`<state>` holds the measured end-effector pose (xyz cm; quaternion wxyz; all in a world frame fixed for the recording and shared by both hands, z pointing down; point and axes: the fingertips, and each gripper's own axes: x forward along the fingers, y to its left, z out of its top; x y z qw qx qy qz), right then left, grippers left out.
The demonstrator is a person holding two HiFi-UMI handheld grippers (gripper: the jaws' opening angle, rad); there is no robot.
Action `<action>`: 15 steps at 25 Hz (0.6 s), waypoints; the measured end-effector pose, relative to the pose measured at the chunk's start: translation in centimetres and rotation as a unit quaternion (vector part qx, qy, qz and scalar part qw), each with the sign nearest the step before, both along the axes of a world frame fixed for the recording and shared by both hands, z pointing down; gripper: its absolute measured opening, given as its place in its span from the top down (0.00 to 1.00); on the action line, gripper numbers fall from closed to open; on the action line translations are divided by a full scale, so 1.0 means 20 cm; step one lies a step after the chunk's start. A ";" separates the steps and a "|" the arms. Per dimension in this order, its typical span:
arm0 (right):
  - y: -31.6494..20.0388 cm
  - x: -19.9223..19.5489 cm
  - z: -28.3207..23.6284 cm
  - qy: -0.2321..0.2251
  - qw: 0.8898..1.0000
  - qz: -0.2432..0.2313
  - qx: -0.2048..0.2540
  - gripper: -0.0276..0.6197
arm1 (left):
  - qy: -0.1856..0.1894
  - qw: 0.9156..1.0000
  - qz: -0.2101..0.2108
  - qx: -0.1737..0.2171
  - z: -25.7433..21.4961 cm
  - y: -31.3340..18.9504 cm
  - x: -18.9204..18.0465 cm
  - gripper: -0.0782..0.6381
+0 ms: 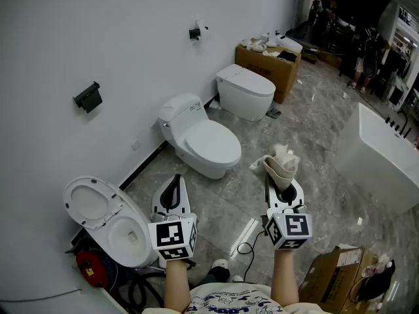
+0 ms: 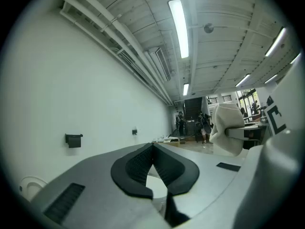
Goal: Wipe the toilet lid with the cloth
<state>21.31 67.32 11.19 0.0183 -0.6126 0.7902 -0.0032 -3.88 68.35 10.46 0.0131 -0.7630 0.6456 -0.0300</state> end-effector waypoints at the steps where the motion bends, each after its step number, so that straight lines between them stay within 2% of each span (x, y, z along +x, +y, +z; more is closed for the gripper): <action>1: 0.00 0.00 0.00 0.000 1.000 0.000 -0.001 0.79 | 0.001 1.000 0.000 0.000 0.00 0.00 0.00 0.89; 8: -0.01 0.02 0.02 -0.001 1.000 0.000 -0.002 0.79 | 0.003 1.000 -0.005 -0.001 0.02 -0.02 0.01 0.89; 15: -0.10 -0.05 0.04 -0.006 1.000 -0.002 -0.002 0.78 | 0.002 1.000 -0.004 0.000 0.03 -0.10 -0.05 0.89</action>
